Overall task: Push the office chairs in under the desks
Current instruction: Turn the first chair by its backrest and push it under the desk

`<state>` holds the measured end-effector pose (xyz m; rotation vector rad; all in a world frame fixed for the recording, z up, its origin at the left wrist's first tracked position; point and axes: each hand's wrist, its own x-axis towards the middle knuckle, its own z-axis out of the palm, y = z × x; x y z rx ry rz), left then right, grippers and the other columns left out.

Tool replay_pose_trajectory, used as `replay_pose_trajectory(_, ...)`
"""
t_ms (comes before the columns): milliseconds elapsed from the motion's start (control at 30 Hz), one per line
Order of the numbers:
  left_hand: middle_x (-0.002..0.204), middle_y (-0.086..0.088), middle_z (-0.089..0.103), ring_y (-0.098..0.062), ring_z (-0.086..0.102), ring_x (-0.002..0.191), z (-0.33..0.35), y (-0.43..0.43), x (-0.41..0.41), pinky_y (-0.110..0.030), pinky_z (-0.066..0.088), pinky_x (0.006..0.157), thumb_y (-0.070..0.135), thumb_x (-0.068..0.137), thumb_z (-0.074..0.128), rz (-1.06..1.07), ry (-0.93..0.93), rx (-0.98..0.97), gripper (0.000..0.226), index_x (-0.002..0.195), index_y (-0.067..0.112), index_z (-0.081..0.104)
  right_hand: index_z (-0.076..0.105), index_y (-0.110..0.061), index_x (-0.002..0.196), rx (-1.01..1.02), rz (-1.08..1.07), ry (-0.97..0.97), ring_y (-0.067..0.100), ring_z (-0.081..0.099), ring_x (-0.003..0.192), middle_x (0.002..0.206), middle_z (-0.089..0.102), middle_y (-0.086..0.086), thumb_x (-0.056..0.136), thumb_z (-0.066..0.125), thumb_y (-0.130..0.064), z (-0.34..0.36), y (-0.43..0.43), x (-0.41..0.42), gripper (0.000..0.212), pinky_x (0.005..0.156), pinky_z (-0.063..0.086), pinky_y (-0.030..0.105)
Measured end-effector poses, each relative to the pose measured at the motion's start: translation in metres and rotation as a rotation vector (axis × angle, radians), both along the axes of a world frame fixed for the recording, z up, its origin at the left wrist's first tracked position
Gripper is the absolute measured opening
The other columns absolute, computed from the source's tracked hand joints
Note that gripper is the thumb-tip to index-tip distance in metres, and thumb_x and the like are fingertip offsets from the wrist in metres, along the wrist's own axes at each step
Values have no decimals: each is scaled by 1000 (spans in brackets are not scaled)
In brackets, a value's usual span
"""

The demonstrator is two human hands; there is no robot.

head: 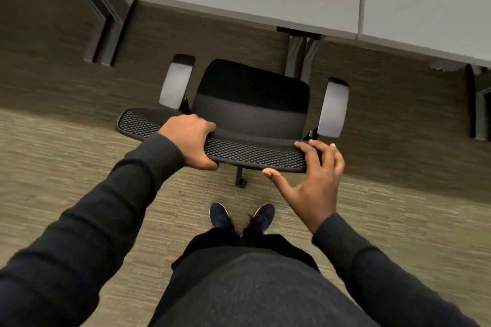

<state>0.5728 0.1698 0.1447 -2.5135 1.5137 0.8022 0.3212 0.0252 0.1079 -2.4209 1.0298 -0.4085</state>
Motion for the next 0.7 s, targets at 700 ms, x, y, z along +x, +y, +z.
replay_pose_trajectory(700,96,11,65,-14,62,88,-2,31,183,-33,52,74,73,50,48,-108,-80,-52,75,107,28,64,63,-24,126,9,-73,-89,35,28,142,136,50,0,67,71,-79,-12,46,179,81,119,14,28)
